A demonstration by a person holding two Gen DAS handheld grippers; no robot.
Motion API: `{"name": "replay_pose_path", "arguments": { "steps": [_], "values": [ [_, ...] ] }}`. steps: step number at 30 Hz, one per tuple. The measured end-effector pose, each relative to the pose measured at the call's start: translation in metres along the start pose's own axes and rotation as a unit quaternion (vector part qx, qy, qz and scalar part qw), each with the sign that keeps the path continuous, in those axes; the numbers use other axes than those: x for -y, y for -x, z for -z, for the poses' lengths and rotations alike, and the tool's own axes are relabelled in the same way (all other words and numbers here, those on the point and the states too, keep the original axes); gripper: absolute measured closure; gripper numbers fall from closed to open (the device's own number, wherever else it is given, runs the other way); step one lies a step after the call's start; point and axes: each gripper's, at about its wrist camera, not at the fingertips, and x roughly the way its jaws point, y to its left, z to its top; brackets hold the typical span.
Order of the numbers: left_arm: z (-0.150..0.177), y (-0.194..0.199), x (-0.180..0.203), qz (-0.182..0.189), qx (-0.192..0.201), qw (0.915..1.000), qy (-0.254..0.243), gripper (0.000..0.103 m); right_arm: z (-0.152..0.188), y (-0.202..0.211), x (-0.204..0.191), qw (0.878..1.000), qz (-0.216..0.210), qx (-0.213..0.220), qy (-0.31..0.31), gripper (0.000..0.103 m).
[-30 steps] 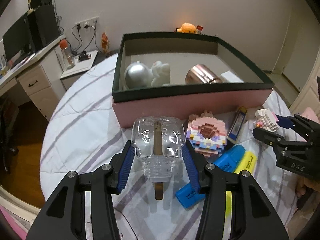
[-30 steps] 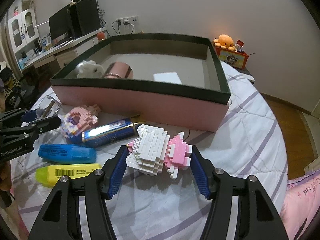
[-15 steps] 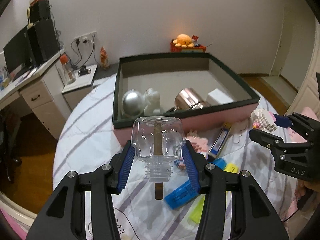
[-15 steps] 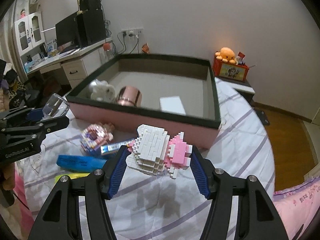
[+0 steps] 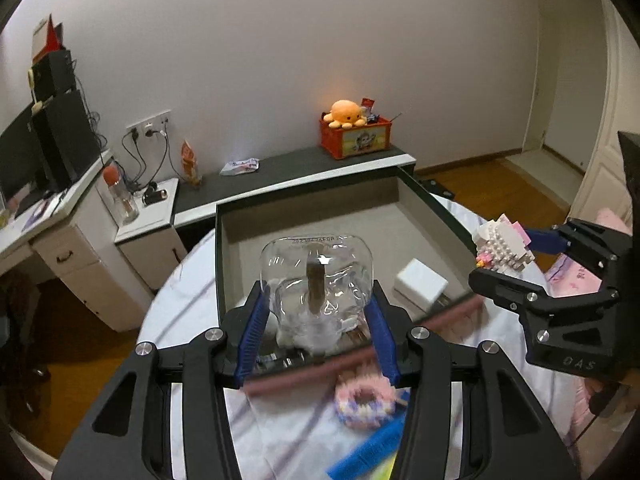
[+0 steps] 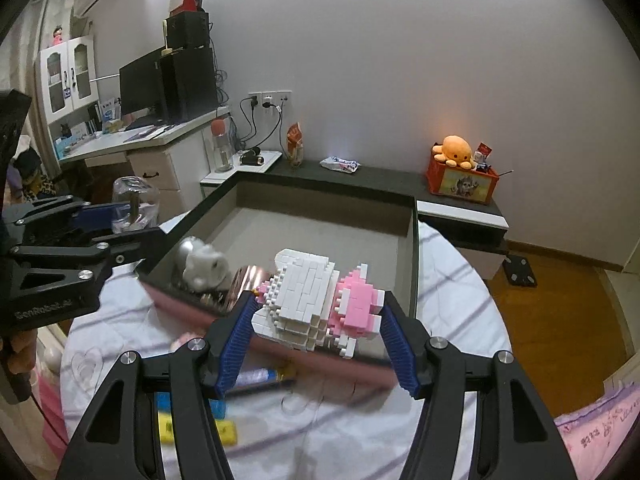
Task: Organize rigid objects
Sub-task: 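Carry the glass bottle and block toy into the pink box and release both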
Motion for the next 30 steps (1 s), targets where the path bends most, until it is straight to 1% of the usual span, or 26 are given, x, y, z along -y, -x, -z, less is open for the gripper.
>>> {"name": "replay_pose_path", "arguments": {
  "steps": [3,4,8,12,15,20,25,27,28,29,30],
  "values": [
    [-0.012,-0.018,-0.006,0.008,-0.01,0.9999,0.005,0.058,-0.017,-0.019,0.003,1.0,-0.001,-0.007,-0.001,0.04],
    [-0.016,-0.027,-0.009,0.014,-0.016,0.9997,0.01,0.061,-0.021,-0.024,0.003,1.0,-0.001,-0.008,-0.002,0.04],
    [-0.024,-0.062,-0.017,0.02,-0.044,0.9986,0.024,0.062,-0.036,-0.056,0.005,1.0,-0.009,-0.027,-0.004,0.04],
    [-0.021,-0.102,-0.027,0.022,-0.081,0.9958,0.037,0.062,-0.043,-0.09,0.005,0.999,-0.006,-0.054,-0.001,0.04],
    [-0.015,-0.123,-0.033,0.028,-0.101,0.9933,0.049,0.063,-0.044,-0.112,0.006,0.997,-0.008,-0.076,0.001,0.04],
    [-0.009,-0.144,-0.028,0.023,-0.121,0.9916,0.041,0.063,-0.042,-0.138,0.009,0.994,-0.004,-0.11,0.007,0.04],
    [-0.005,-0.148,-0.026,0.019,-0.125,0.991,0.044,0.062,-0.036,-0.148,0.012,0.991,0.001,-0.132,0.009,0.04],
    [-0.006,-0.146,-0.024,0.012,-0.124,0.9914,0.039,0.061,-0.033,-0.15,0.012,0.99,0.0,-0.141,0.007,0.04],
    [-0.006,-0.146,-0.025,0.01,-0.123,0.9915,0.039,0.056,-0.033,-0.15,0.012,0.99,-0.001,-0.143,0.007,0.04],
    [-0.006,-0.144,-0.025,0.007,-0.124,0.9914,0.039,0.046,-0.032,-0.151,0.012,0.989,-0.001,-0.148,0.006,0.04],
    [-0.007,-0.144,-0.028,0.005,-0.123,0.9916,0.04,0.042,-0.031,-0.151,0.012,0.989,-0.002,-0.15,0.004,0.04]
  ]
}}
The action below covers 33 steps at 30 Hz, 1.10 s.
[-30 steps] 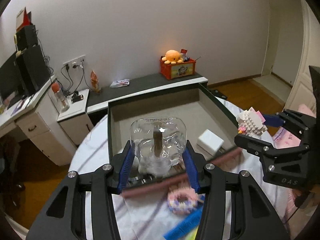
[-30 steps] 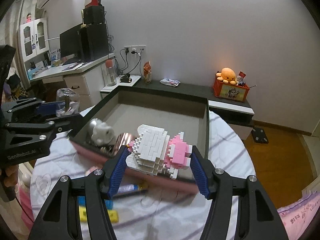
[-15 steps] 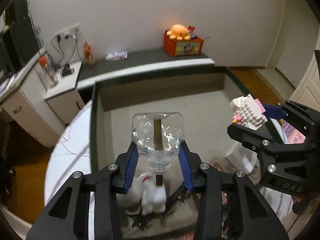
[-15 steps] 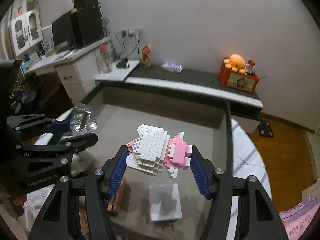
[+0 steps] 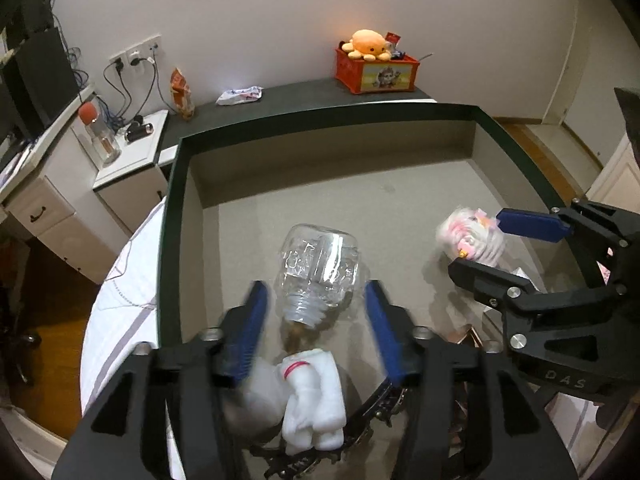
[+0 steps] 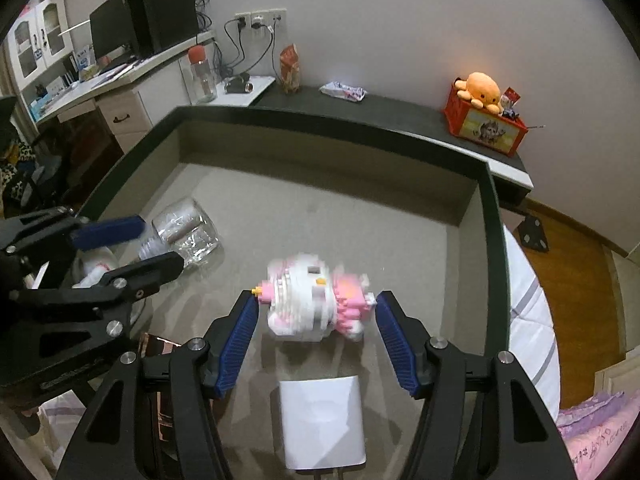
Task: Organize rigid objects
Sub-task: 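Carry the glass bottle and block toy into the pink box and release both, then withdraw both tools up and out of the pink box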
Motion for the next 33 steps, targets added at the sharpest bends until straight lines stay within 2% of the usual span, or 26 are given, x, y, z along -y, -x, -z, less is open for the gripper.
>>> {"name": "replay_pose_path", "arguments": {
  "steps": [4,5,6,7,8,11,16,18,24,27,30,33],
  "values": [
    [0.002,0.015,-0.008,-0.005,0.02,0.9997,0.01,0.019,0.002,0.004,0.004,1.0,-0.021,0.002,-0.02,0.039],
    [0.003,0.02,-0.01,-0.004,0.028,0.9995,0.011,0.018,0.003,0.006,0.004,0.999,-0.023,0.004,-0.025,0.035],
    [0.003,0.025,-0.012,-0.005,0.037,0.9992,0.014,0.018,0.003,0.007,0.005,0.999,-0.019,0.006,-0.028,0.024],
    [0.005,0.03,-0.014,-0.005,0.042,0.999,0.017,0.014,0.003,0.01,0.005,0.999,-0.013,0.01,-0.031,0.02],
    [0.006,0.035,-0.016,-0.008,0.044,0.9988,0.02,0.008,0.004,0.014,0.005,0.999,-0.013,0.017,-0.031,0.02],
    [0.012,0.054,-0.021,-0.007,0.065,0.9974,0.029,0.001,0.006,0.032,0.003,0.998,-0.017,0.037,-0.038,0.019],
    [0.031,0.082,-0.028,0.011,0.094,0.9945,0.046,0.0,0.013,0.062,-0.003,0.996,-0.031,0.074,-0.044,0.014],
    [0.04,0.096,-0.031,0.013,0.103,0.9932,0.053,0.0,0.017,0.076,-0.006,0.995,-0.025,0.094,-0.038,0.014],
    [0.073,0.137,-0.031,-0.003,0.145,0.9871,0.067,0.0,0.041,0.123,-0.011,0.986,-0.014,0.16,-0.044,0.013],
    [0.094,0.152,-0.026,-0.019,0.158,0.9849,0.068,0.0,0.061,0.146,-0.012,0.98,0.008,0.194,-0.051,0.013],
    [0.111,0.156,-0.023,-0.018,0.146,0.9863,0.075,0.0,0.079,0.16,-0.011,0.975,0.013,0.212,-0.06,0.013],
    [0.129,0.157,-0.017,0.01,0.136,0.987,0.085,0.0,0.098,0.167,-0.016,0.973,0.006,0.22,-0.066,0.013]
  ]
}}
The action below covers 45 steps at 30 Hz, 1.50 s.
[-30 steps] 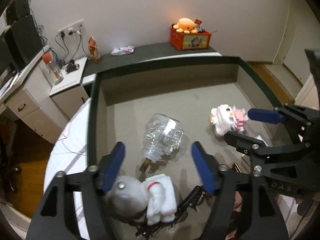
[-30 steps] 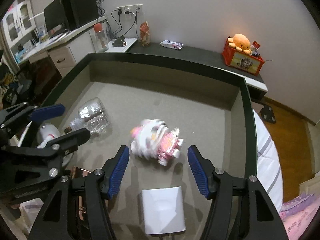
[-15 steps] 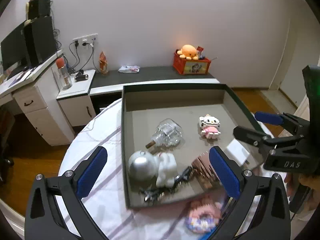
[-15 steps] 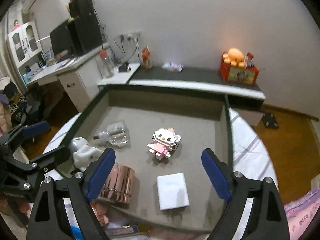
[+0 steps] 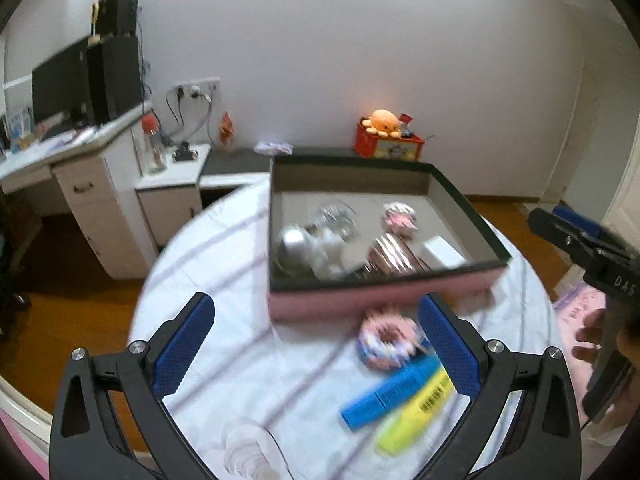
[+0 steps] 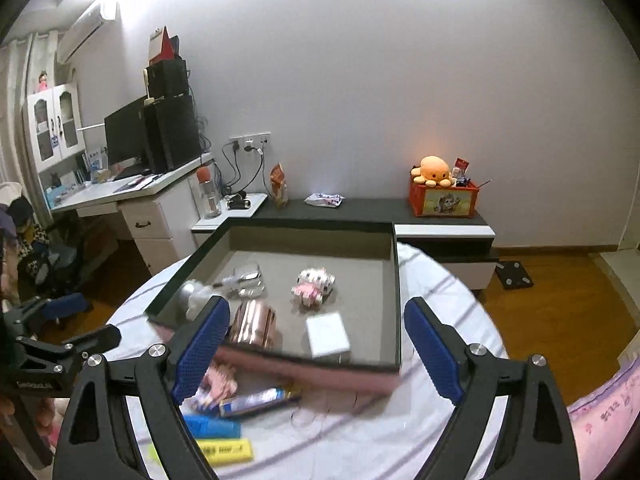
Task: Organize rigid objects
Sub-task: 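Withdraw both tools up and out of the pink box, then move the right tool toward the blue-gold tin beside the box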
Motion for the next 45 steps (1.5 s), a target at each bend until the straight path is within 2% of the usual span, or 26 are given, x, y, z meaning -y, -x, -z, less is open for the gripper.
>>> {"name": "replay_pose_path", "arguments": {
  "steps": [3,7,18,35,40,45],
  "values": [
    [0.018,0.003,0.003,0.013,-0.013,0.9998,0.004,0.0,0.017,0.005,-0.002,1.0,-0.01,-0.018,-0.002,0.013],
    [0.041,0.003,0.012,0.003,-0.042,0.999,-0.017,0.0,0.036,0.003,-0.001,0.999,-0.015,-0.044,-0.01,0.013],
    [0.06,-0.002,0.018,-0.027,-0.072,0.9963,-0.036,0.0,0.079,0.005,0.007,0.997,-0.004,-0.075,-0.03,0.013],
    [0.042,-0.011,-0.004,-0.07,-0.075,0.9945,-0.023,0.0,0.088,-0.018,0.006,0.993,0.004,-0.114,-0.035,0.012],
    [0.039,-0.016,-0.01,-0.072,-0.079,0.9941,-0.018,0.0,0.09,-0.026,0.002,0.992,-0.001,-0.124,-0.031,0.012],
    [0.022,-0.017,-0.015,-0.063,-0.069,0.9955,-0.015,0.0,0.089,-0.035,0.005,0.99,0.008,-0.134,-0.034,0.012]
  ]
}}
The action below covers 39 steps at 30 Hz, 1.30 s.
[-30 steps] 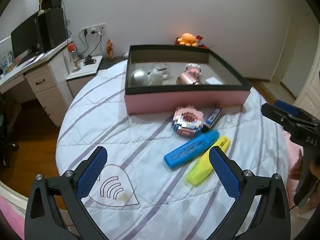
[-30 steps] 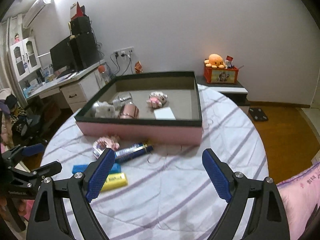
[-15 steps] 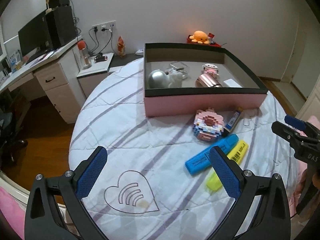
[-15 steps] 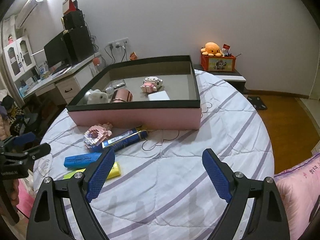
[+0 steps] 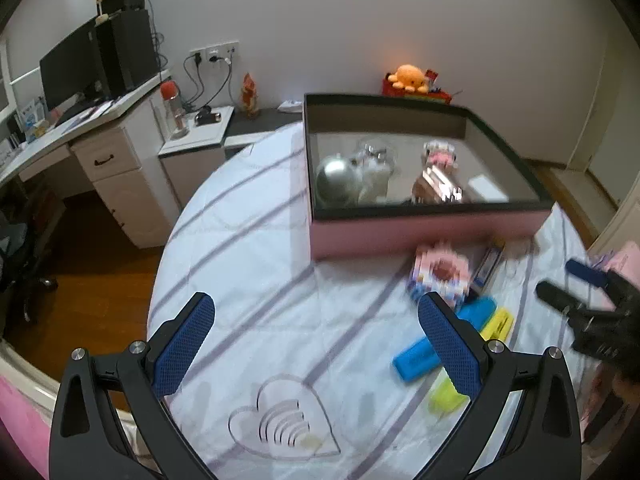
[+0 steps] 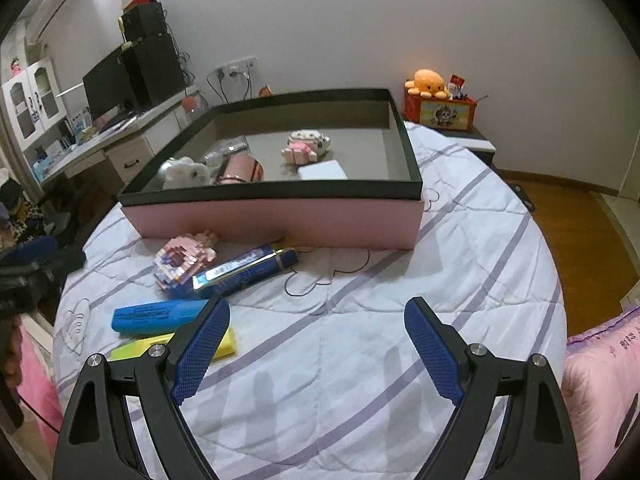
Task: Organize rigid objects
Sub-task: 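Move the right tool toward the blue-gold tin beside the box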
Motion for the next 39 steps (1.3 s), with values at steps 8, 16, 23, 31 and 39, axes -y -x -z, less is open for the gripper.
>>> {"name": "replay_pose_path", "arguments": {
  "steps": [8,16,23,31,39],
  "values": [
    [-0.014,-0.008,-0.012,-0.022,0.003,0.9997,0.006,0.0,-0.003,-0.008,-0.005,1.0,-0.001,-0.01,0.009,0.012],
    [-0.023,-0.011,-0.026,-0.027,0.01,0.9994,0.022,0.0,-0.009,-0.012,-0.037,0.999,-0.015,-0.002,0.029,0.012],
    [-0.027,-0.01,-0.026,-0.018,0.023,0.9995,0.013,0.0,-0.01,-0.027,-0.042,1.0,-0.005,-0.021,0.021,0.012],
    [-0.066,-0.034,-0.02,-0.01,0.025,0.9994,0.02,0.003,-0.013,-0.028,-0.019,1.0,0.01,-0.028,-0.008,0.013],
    [-0.071,-0.064,-0.01,-0.003,-0.021,0.9998,-0.003,0.035,-0.012,-0.034,-0.019,0.999,0.013,-0.037,-0.007,0.012]
  ]
}}
